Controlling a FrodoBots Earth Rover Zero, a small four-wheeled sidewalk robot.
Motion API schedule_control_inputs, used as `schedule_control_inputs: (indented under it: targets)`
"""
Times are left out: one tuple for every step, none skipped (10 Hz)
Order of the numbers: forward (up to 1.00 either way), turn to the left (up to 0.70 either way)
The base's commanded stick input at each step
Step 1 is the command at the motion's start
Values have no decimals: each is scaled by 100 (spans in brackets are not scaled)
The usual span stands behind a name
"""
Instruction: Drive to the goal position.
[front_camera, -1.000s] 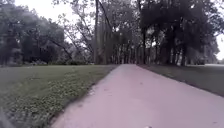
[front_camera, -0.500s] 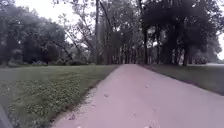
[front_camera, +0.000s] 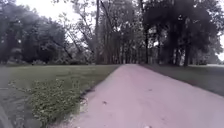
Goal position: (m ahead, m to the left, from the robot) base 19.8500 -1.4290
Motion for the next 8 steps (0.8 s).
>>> schedule_control_inputs:
  targets:
    - [70, 0]
    - [70, 0]
    - [70, 0]
    - [70, -2]
    - [70, -9]
    - [70, -10]
    - [70, 0]
    - [70, 0]
